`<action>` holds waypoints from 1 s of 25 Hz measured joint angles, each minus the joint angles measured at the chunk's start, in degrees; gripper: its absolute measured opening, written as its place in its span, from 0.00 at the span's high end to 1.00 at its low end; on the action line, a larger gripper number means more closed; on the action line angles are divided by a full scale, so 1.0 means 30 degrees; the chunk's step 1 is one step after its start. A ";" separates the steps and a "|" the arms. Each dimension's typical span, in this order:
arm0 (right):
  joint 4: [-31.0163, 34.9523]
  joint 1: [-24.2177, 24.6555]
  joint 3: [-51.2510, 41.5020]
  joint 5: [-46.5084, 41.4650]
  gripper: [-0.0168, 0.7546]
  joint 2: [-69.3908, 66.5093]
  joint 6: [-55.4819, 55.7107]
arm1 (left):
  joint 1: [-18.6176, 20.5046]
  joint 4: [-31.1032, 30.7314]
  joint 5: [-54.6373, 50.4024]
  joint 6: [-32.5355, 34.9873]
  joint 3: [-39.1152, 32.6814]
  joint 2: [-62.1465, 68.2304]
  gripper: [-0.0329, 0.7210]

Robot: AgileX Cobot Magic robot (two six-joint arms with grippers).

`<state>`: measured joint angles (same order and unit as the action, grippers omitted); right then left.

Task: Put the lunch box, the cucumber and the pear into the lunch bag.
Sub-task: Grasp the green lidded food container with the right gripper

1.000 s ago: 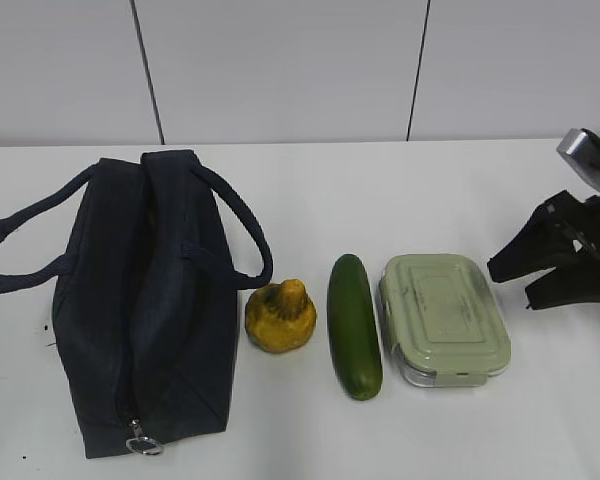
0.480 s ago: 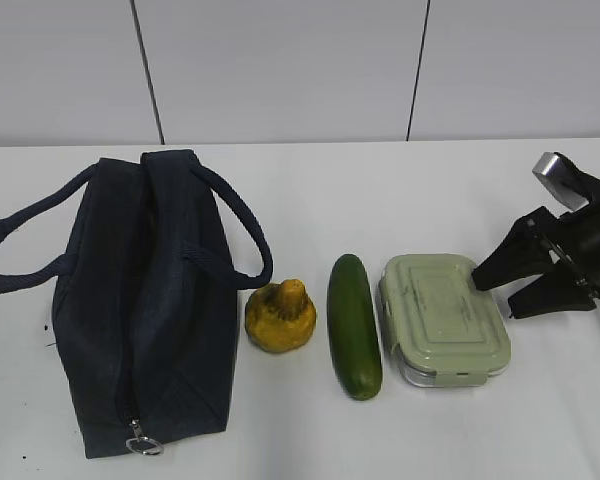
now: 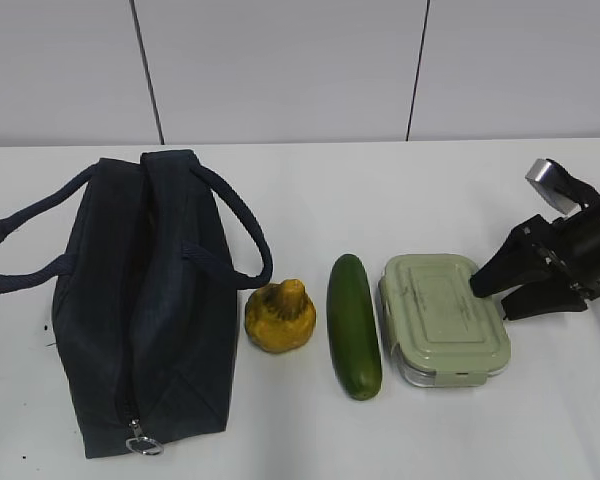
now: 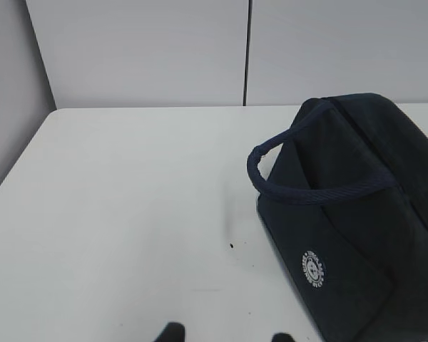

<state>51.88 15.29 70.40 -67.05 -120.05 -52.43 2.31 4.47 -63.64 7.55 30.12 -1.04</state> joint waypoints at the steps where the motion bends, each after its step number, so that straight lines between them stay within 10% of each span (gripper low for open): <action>1: 0.0000 0.0000 -0.0093 0.0000 0.22 0.0000 -0.0042 | 0.0000 0.0000 0.0000 0.0000 0.0000 0.0000 0.64; 25: 0.1726 0.0041 -0.2380 -0.0048 0.22 0.1599 -0.2377 | 0.0000 0.0000 0.0000 0.0000 0.0000 0.0000 0.64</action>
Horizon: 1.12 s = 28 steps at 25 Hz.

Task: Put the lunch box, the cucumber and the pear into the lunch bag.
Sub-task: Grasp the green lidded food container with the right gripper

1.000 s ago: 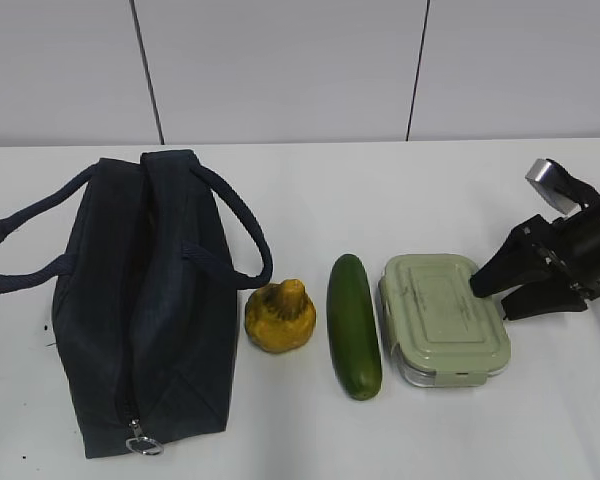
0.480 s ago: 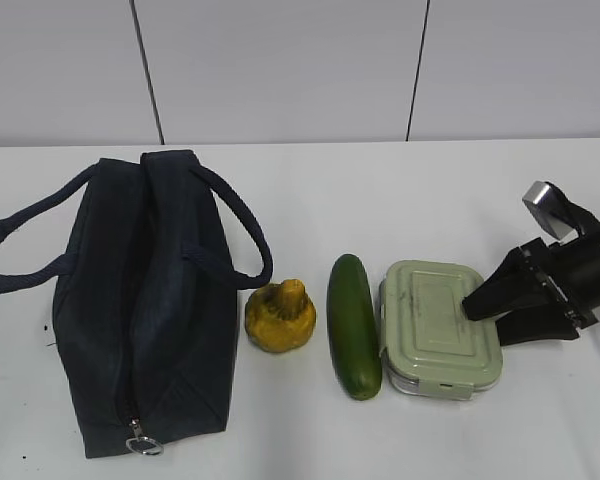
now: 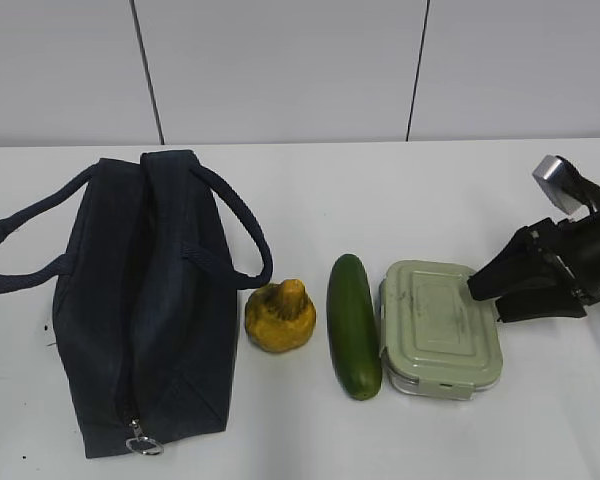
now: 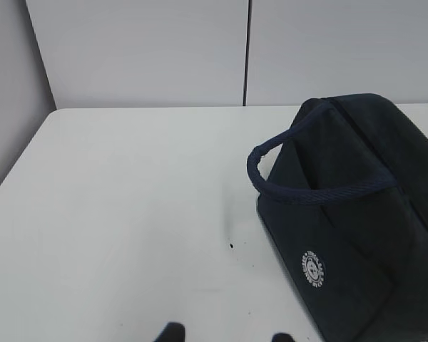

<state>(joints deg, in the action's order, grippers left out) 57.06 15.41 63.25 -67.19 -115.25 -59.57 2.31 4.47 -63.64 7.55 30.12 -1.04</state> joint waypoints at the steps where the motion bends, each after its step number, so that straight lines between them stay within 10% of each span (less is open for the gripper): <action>1: 0.0038 0.0000 -0.0115 0.0000 0.22 0.0121 0.0000 | 0.0000 0.0000 0.0000 0.0000 0.0000 0.0000 0.64; 28: 0.1618 0.0000 -0.2008 0.0084 0.22 0.0409 -0.0660 | 0.0000 0.0000 0.0000 0.0000 0.0000 0.0000 0.64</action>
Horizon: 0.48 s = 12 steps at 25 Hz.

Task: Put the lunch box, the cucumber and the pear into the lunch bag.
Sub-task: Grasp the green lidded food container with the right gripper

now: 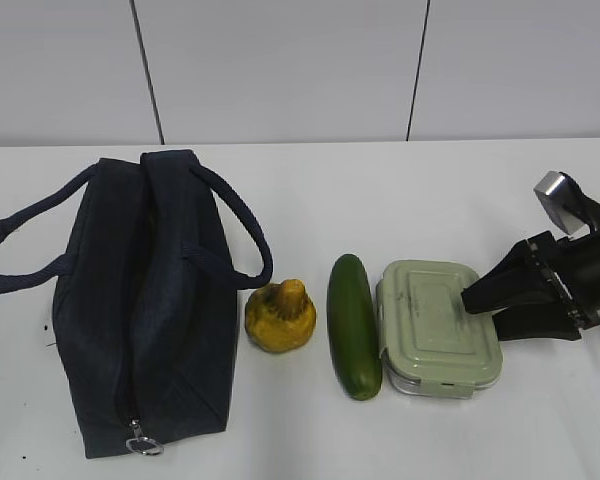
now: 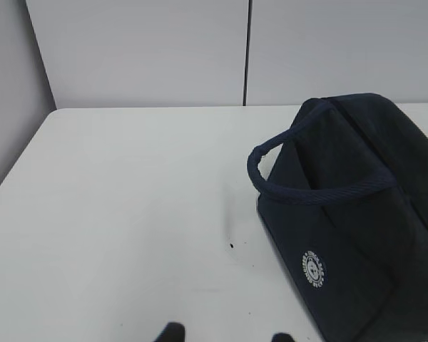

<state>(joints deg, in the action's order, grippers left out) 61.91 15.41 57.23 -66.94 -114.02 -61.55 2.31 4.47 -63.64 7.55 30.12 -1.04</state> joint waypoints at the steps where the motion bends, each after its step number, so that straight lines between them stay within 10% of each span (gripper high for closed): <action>1: 0.0000 0.0000 0.0000 0.0000 0.22 0.0000 0.0000 | 0.0000 0.0000 0.0000 0.0000 0.0000 0.0000 0.64; 12: -0.0166 0.0000 0.0000 0.0393 0.22 -0.0396 0.0056 | 0.0000 0.0000 0.0000 0.0000 0.0000 0.0000 0.64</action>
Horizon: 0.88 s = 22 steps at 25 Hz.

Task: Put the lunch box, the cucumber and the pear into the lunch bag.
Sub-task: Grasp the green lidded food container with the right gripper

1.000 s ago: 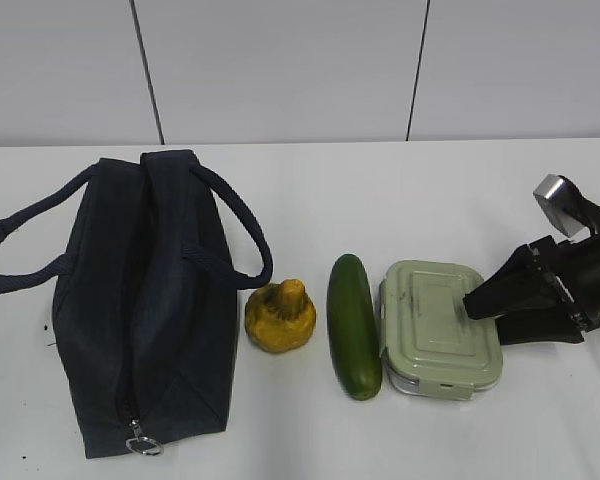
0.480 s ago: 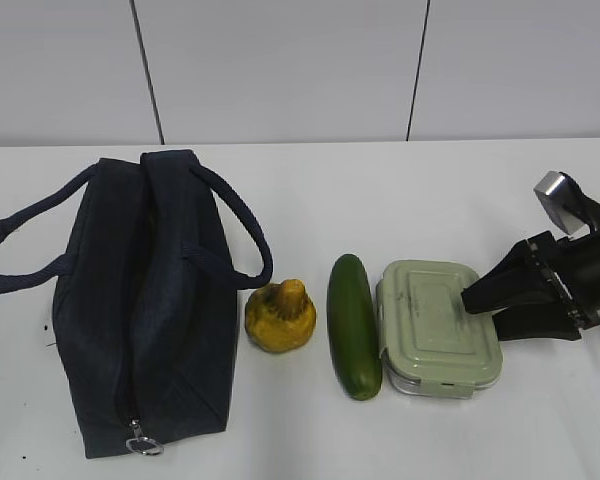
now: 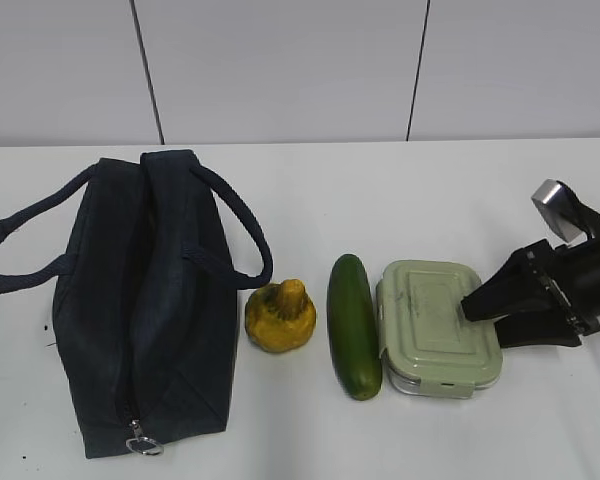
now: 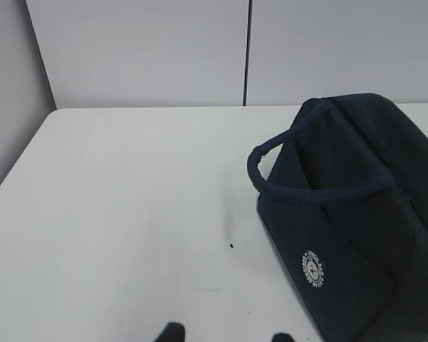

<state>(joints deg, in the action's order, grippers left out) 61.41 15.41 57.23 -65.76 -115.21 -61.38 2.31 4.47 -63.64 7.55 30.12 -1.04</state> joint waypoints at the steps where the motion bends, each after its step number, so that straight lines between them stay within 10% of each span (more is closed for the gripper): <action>1: -0.0089 0.0000 0.0000 0.0094 0.22 0.0000 -0.0009 | 0.0000 0.0000 0.0000 0.0000 0.0000 0.0000 0.64; 14: -0.0197 -0.1197 0.0000 0.0344 0.23 -0.0343 -0.0063 | 0.0000 0.0000 0.0000 0.0000 0.0000 0.0000 0.64; 22: -0.0092 -0.1197 0.0000 0.0466 0.42 -0.0374 -0.0063 | 0.0000 0.0000 0.0000 0.0000 0.0000 0.0000 0.64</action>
<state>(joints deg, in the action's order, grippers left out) 61.14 11.82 57.23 -64.37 -116.33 -61.56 2.31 4.47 -63.64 7.55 30.12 -1.04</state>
